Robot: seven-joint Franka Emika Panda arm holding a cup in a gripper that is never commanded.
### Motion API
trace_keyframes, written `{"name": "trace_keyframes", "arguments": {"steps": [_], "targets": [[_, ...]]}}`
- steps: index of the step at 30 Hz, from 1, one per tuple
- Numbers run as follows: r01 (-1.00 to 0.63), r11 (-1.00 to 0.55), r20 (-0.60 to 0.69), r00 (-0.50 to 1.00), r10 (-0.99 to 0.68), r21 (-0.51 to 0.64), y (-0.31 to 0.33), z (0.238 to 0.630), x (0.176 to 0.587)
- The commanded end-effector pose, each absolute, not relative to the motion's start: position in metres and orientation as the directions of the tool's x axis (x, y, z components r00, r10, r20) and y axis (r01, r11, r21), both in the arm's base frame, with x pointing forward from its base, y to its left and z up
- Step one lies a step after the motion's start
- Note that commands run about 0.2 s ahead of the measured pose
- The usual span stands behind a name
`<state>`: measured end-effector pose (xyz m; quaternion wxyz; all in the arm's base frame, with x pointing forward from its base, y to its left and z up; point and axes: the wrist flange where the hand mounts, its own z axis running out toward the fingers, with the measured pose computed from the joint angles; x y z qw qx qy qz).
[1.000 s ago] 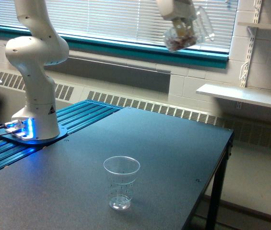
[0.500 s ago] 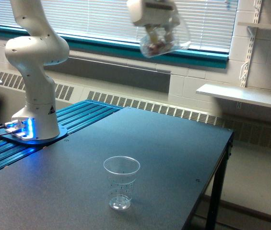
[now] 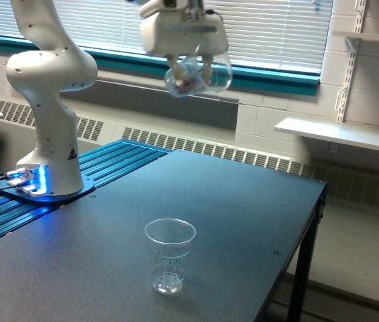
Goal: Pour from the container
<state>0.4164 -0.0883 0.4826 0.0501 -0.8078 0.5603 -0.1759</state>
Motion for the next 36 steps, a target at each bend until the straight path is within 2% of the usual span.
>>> {"name": "trace_keyframes", "arguments": {"steps": [1, 11, 25, 36], "targets": [[-0.933, -0.236, 0.184, 0.191, -0.964, -0.270, -0.100, 0.461, 0.398], [-0.961, -0.084, 0.123, 0.052, -0.991, -0.264, -0.122, 0.432, 0.378], [-0.964, -0.130, 0.091, 0.111, -0.990, -0.233, -0.166, 0.416, 0.361], [-0.962, -0.173, 0.095, 0.156, -0.983, -0.210, -0.190, 0.406, 0.366]]}}
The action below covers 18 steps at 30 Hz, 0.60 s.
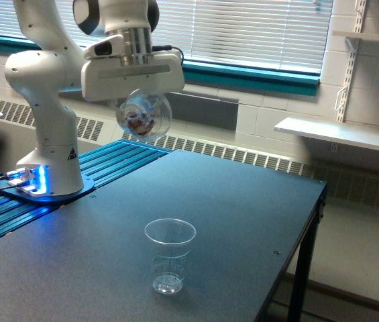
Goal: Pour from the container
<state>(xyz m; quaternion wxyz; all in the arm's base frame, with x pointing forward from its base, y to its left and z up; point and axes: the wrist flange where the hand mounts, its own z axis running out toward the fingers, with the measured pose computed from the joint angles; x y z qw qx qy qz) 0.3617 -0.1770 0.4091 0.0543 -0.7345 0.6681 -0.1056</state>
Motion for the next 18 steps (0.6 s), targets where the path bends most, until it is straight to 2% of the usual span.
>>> {"name": "trace_keyframes", "arguments": {"steps": [1, 8, 10, 18], "targets": [[-0.962, -0.176, 0.094, 0.159, -0.983, -0.210, -0.192, 0.404, 0.367], [-0.958, -0.199, 0.076, 0.188, -0.979, -0.206, -0.199, 0.390, 0.377], [-0.956, -0.212, 0.069, 0.202, -0.977, -0.203, -0.203, 0.398, 0.401], [-0.950, -0.248, 0.048, 0.243, -0.969, -0.188, -0.210, 0.385, 0.428]]}}
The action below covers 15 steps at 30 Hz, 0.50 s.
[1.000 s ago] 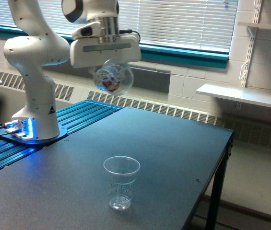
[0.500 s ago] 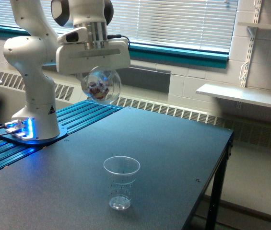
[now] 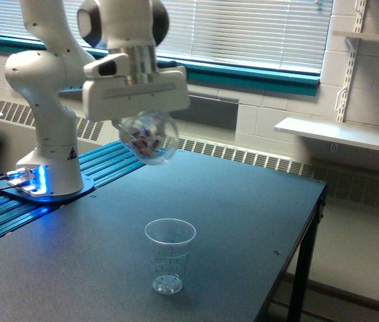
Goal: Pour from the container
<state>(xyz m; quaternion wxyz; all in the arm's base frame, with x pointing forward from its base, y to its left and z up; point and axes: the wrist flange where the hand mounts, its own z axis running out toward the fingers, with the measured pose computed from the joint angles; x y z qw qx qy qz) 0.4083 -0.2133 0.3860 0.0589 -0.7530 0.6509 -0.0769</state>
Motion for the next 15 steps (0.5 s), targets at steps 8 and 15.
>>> {"name": "trace_keyframes", "arguments": {"steps": [8, 15], "targets": [[-0.962, -0.196, -0.012, 0.202, -0.979, -0.191, -0.238, 0.368, 0.434], [-0.953, -0.248, -0.004, 0.253, -0.968, -0.172, -0.246, 0.362, 0.440]]}}
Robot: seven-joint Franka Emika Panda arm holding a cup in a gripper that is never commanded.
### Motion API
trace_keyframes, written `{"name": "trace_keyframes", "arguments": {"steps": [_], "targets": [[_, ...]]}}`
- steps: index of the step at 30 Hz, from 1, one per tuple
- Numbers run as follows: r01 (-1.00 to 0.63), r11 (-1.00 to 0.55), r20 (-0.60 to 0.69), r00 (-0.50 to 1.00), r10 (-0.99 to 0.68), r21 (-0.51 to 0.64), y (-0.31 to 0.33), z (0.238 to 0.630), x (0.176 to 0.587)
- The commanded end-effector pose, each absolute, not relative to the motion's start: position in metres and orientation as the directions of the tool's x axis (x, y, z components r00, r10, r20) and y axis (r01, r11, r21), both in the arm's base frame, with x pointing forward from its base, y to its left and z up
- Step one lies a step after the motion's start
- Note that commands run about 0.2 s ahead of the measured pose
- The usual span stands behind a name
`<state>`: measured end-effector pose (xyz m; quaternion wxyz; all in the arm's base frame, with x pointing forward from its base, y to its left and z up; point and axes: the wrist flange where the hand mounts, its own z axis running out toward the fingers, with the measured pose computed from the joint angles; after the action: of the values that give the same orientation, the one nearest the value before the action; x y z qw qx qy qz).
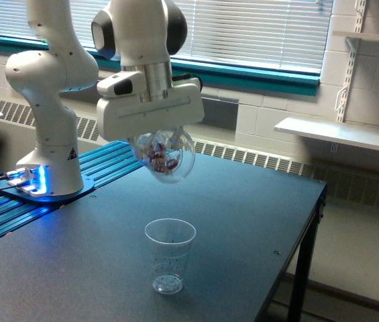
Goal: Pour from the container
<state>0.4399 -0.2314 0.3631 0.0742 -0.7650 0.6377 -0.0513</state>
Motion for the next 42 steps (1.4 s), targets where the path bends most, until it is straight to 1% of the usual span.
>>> {"name": "trace_keyframes", "arguments": {"steps": [1, 13, 27, 31, 42], "targets": [[-0.952, -0.249, -0.005, 0.254, -0.967, -0.176, -0.247, 0.362, 0.440], [-0.949, -0.263, -0.015, 0.269, -0.963, -0.174, -0.243, 0.345, 0.437], [-0.959, -0.268, -0.082, 0.275, -0.958, -0.090, -0.219, 0.340, 0.445], [-0.966, -0.248, -0.107, 0.254, -0.961, -0.070, -0.214, 0.342, 0.447], [-0.980, -0.178, -0.134, 0.188, -0.973, -0.086, -0.207, 0.335, 0.443]]}}
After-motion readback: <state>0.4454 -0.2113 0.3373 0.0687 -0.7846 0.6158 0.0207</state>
